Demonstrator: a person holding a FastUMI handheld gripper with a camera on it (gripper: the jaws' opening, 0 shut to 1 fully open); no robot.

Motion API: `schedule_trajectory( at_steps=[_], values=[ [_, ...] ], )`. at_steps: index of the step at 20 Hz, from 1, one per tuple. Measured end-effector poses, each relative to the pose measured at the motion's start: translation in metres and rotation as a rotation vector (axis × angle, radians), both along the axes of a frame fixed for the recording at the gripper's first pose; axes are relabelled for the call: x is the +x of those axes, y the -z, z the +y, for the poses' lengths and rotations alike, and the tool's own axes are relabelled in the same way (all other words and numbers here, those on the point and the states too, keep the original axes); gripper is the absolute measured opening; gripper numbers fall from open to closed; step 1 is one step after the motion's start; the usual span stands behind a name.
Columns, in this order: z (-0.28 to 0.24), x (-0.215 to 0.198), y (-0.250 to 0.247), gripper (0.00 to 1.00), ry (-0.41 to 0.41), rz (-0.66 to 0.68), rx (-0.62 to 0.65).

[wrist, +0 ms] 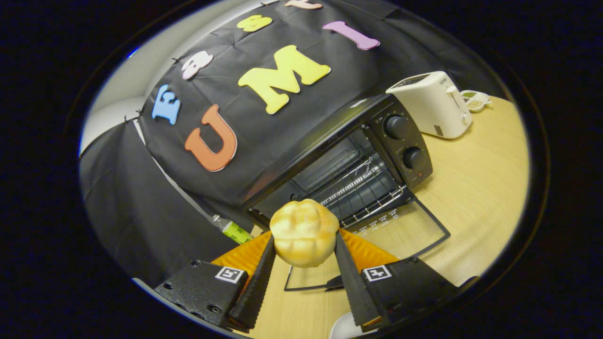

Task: Open the toaster oven, put the food inside, and close the toaster oven door.

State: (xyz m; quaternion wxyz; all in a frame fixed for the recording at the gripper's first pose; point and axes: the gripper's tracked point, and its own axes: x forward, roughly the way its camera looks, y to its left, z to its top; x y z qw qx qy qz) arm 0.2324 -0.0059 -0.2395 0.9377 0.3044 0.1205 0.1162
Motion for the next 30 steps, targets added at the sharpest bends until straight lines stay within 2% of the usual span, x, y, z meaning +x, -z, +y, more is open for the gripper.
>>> schedule_trajectory(
  at_steps=[3, 5, 12, 16, 19, 23, 30],
  values=[
    [0.003, 0.036, -0.013, 0.78, 0.017, -0.055, 0.1],
    [-0.008, 0.059, -0.014, 0.77, 0.054, -0.065, 0.115],
    [-0.013, 0.12, -0.008, 0.79, 0.092, -0.048, -0.027],
    [-0.013, 0.139, -0.005, 0.86, 0.111, -0.072, -0.113],
    [-0.006, 0.141, -0.001, 0.91, 0.102, -0.054, -0.108],
    [0.0, 0.133, -0.003, 1.0, 0.072, -0.061, -0.2],
    [-0.005, 0.087, -0.026, 1.0, 0.086, -0.089, -0.223]
  ],
)
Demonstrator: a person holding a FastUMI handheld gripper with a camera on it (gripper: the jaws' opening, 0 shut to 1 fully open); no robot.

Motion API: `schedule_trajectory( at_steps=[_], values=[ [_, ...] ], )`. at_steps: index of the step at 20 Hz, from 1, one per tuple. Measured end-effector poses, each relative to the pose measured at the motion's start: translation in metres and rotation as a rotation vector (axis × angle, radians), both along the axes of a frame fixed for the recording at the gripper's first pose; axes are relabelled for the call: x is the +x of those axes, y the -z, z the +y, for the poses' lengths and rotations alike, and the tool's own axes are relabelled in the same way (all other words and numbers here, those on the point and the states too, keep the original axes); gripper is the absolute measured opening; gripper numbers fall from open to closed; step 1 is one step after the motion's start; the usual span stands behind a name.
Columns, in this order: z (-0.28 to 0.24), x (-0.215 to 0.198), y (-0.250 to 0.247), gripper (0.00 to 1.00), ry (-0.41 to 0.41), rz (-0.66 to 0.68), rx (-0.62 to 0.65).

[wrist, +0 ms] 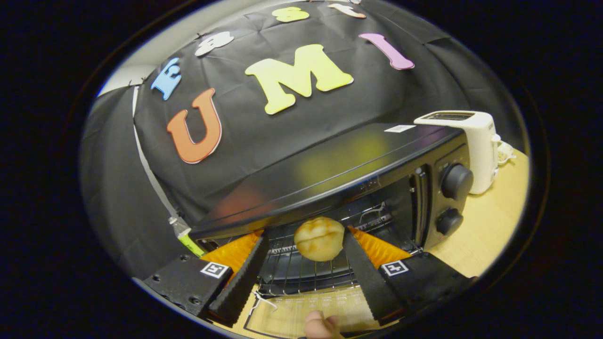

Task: Open the toaster oven, put the food inside, and close the toaster oven door.

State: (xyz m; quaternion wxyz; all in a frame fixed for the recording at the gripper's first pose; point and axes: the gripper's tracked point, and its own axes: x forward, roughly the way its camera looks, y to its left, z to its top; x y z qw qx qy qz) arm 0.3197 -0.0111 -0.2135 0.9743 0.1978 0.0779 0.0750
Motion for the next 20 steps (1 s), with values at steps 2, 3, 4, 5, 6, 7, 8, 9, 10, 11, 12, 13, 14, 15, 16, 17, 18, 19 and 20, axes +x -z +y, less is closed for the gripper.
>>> schedule_trajectory(
  at_steps=[2, 3, 4, 5, 6, 7, 8, 9, 10, 11, 12, 13, 14, 15, 16, 17, 18, 19, 20],
  values=[
    [-0.005, -0.02, -0.006, 1.0, 0.02, -0.002, -0.021],
    [-0.005, -0.03, -0.01, 1.0, 0.013, -0.008, -0.033],
    [-0.005, -0.04, -0.011, 1.0, 0.011, -0.004, -0.049],
    [-0.008, -0.05, -0.01, 1.0, 0.02, 0.0, -0.065],
    [-0.01, -0.06, -0.01, 1.0, 0.027, 0.008, -0.082],
    [-0.01, -0.07, -0.009, 1.0, 0.026, 0.016, -0.099],
    [-0.009, -0.079, -0.008, 1.0, 0.024, 0.024, -0.121],
    [-0.009, -0.087, -0.005, 1.0, 0.024, 0.03, -0.144],
    [-0.009, -0.095, -0.003, 1.0, 0.025, 0.037, -0.167],
    [-0.007, -0.104, 0.0, 1.0, 0.02, 0.044, -0.18],
    [-0.005, -0.111, 0.004, 1.0, 0.021, 0.051, -0.192],
    [-0.005, -0.117, 0.008, 1.0, 0.023, 0.059, -0.2],
    [-0.004, -0.122, 0.013, 1.0, 0.02, 0.065, -0.205],
    [-0.001, -0.127, 0.02, 1.0, 0.015, 0.08, -0.217],
    [0.0, -0.131, 0.027, 1.0, 0.011, 0.091, -0.234],
    [0.0, -0.133, 0.036, 1.0, 0.01, 0.108, -0.264],
    [0.001, -0.134, 0.045, 1.0, 0.006, 0.126, -0.298],
    [0.001, -0.135, 0.058, 1.0, 0.005, 0.157, -0.333],
    [0.0, -0.138, 0.069, 1.0, 0.0, 0.19, -0.37]
  ],
)
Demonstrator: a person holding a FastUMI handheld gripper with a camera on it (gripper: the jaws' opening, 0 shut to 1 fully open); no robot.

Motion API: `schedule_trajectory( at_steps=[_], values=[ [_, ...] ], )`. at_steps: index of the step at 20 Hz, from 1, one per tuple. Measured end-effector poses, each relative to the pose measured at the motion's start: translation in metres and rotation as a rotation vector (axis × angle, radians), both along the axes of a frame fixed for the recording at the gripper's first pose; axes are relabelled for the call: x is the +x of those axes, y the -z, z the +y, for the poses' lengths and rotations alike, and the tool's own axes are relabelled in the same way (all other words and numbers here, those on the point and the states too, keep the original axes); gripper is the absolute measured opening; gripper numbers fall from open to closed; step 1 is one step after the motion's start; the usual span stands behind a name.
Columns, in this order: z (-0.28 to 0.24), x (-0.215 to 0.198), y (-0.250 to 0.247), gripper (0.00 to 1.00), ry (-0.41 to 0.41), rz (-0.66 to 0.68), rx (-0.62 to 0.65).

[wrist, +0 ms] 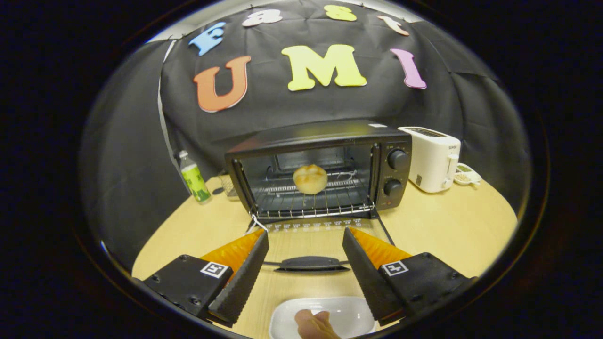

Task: Open the toaster oven, put the food inside, and close the toaster oven door.

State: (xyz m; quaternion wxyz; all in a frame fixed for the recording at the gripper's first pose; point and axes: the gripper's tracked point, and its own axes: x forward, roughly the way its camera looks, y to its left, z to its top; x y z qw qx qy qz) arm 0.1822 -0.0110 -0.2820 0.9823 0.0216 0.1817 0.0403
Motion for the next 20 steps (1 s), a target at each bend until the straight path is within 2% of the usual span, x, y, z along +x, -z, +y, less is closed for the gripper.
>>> schedule_trajectory(
  at_steps=[3, 7, 14, 20],
  values=[
    [0.002, -0.011, 0.034, 1.0, 0.001, 0.113, -0.036],
    [0.005, -0.016, 0.055, 1.0, 0.005, 0.189, -0.029],
    [0.001, 0.001, 0.067, 1.0, 0.053, 0.218, -0.056],
    [0.003, 0.0, 0.049, 1.0, 0.083, 0.188, -0.068]
  ],
)
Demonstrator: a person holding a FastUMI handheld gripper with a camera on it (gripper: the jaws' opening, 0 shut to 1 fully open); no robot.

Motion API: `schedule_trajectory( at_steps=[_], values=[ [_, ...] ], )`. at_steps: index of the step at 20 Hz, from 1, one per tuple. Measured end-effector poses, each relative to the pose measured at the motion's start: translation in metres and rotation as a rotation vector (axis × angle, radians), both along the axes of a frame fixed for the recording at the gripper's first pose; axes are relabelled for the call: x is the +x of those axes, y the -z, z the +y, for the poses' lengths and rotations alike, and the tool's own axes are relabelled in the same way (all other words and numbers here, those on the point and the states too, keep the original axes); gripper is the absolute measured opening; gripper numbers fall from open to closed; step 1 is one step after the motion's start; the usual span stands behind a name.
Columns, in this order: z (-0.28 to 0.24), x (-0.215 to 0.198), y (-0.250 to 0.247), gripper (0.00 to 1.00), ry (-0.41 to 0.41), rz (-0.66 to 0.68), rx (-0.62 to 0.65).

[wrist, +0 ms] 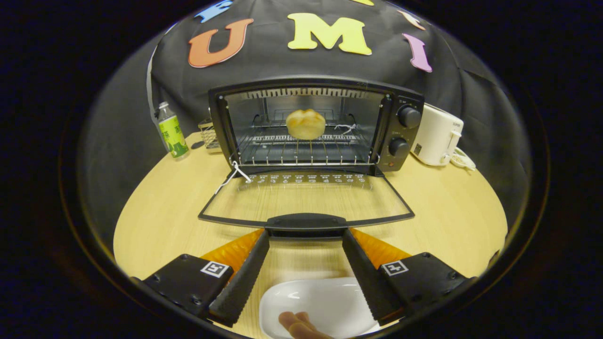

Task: Open the toaster oven, put the food inside, and close the toaster oven door.

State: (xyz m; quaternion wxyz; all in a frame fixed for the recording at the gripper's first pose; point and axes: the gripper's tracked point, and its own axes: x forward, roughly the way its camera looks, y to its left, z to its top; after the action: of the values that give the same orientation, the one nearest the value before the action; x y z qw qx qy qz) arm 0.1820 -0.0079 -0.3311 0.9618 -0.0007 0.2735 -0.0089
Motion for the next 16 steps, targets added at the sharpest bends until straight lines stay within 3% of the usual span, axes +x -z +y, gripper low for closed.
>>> schedule_trajectory(
  at_steps=[9, 16],
  values=[
    [0.002, 0.006, -0.039, 1.0, 0.029, -0.075, 0.003],
    [0.005, 0.023, -0.089, 1.0, 0.015, -0.227, 0.016]
  ],
)
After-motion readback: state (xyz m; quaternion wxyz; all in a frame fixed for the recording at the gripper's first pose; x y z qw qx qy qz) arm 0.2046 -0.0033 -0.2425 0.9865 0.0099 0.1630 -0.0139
